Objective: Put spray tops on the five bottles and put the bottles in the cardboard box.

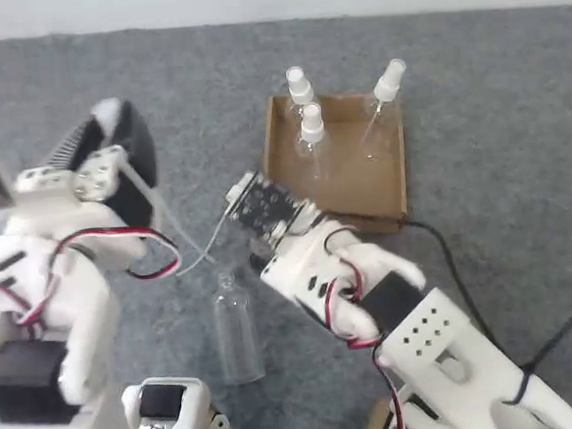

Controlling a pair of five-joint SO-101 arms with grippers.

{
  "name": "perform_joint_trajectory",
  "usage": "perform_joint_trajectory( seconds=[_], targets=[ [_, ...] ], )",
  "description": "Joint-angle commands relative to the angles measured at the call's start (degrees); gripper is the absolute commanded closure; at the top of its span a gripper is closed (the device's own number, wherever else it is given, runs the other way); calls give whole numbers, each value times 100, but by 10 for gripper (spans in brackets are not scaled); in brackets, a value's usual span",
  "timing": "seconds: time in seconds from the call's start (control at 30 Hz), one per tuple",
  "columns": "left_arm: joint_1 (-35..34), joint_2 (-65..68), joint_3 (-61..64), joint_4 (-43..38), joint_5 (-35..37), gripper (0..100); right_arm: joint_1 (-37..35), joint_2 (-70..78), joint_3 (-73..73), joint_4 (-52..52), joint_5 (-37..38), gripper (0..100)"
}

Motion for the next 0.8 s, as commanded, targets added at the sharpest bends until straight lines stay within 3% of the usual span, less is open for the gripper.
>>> perform_joint_trajectory(
  seconds=[0.0, 0.27, 0.77],
  targets=[
    [167, -114, 382, -589, 79, 990, -259, -259, 202, -593, -35, 993],
    [176, -79, 989, -1688, 79, 990, -655, -1015, 1222, -1833, -35, 993],
    [659, -114, 1587, -1292, 88, 990, -391, -1235, 1319, -1675, -79, 993]
  ],
)
